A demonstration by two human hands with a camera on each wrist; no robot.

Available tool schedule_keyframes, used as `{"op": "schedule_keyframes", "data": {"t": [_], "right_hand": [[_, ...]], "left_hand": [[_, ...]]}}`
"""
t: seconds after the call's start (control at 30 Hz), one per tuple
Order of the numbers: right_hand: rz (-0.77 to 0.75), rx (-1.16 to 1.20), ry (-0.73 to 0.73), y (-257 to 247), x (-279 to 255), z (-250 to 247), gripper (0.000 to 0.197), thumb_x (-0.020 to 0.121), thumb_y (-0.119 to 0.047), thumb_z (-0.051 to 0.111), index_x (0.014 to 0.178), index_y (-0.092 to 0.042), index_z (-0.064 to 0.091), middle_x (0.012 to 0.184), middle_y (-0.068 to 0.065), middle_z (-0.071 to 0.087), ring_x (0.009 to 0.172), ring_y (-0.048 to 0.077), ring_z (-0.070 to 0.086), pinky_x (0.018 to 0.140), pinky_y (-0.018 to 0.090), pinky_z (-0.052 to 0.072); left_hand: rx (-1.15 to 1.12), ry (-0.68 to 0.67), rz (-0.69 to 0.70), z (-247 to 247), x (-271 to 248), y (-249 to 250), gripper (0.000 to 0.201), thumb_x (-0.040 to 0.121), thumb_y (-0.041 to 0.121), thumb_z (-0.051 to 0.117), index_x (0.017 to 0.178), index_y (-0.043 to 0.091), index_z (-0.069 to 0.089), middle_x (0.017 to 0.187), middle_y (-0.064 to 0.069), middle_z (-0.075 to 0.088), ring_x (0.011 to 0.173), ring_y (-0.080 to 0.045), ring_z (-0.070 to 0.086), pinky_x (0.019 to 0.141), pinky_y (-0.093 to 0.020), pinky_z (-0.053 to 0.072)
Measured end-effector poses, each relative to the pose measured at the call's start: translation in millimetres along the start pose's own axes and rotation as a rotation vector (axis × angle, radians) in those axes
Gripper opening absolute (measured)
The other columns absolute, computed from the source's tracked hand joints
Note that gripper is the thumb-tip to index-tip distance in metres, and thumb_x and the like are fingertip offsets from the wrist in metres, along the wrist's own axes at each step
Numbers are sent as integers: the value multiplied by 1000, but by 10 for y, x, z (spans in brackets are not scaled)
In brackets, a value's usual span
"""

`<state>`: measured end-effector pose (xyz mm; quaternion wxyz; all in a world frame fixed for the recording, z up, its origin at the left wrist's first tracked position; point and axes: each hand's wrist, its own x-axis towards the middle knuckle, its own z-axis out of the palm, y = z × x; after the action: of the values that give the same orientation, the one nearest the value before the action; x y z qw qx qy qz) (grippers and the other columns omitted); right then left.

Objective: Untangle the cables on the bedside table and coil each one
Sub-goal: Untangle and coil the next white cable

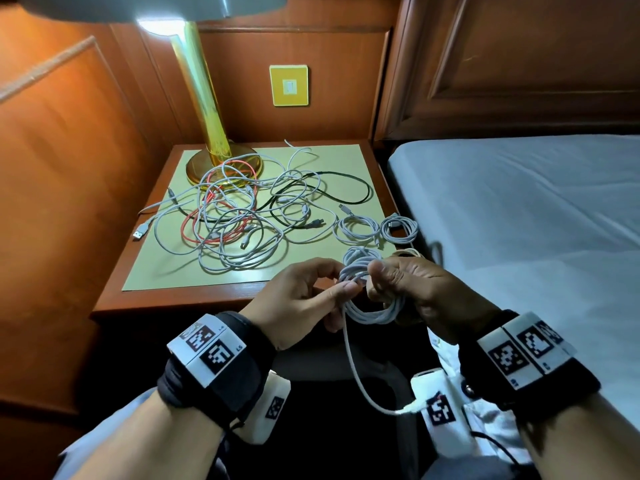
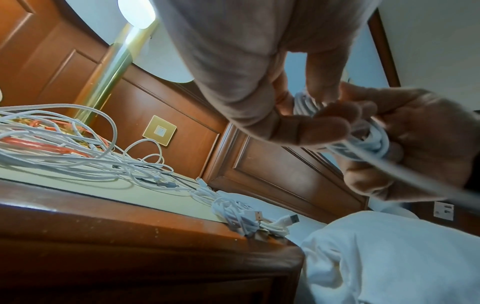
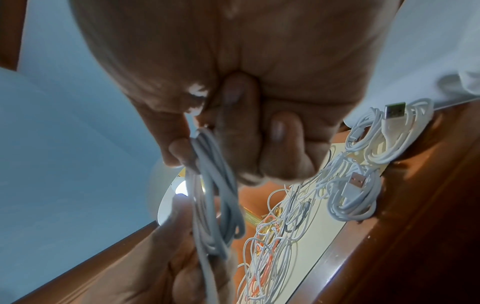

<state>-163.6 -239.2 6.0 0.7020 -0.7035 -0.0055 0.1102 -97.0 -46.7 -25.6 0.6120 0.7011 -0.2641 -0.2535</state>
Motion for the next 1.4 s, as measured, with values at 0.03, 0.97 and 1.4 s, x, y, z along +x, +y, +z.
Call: {"op": "schedule_keyframes", "data": {"t": [0.03,0.97,1.4], "right_hand": [[16,12,-5,2,4,-1,39,96,-42,50,62,-21,52,63,0,36,56,24,16,46,27,13],[-47,222,579,202,174,74,14,90,-24,68,98,-13,70,63,-4,61,48,11,43,47,24,39],[-26,253,511,160,151,44,15,92,-7,64,103,-9,74,55,-1,60,42,9,38,41,18,30]], "left_hand": [[-9,-2,0,0,6,1,17,89,37,66,88,21,68,65,-12,61,58,-26,61,64,-35,48],[-217,548,103,-5,131,3,27,98,19,61,83,-4,63,59,-15,60,49,-23,56,52,-26,47],[-395,256,52,83,65,119,29,89,20,59,88,-9,59,59,-7,58,42,-16,51,43,-19,43]]}}
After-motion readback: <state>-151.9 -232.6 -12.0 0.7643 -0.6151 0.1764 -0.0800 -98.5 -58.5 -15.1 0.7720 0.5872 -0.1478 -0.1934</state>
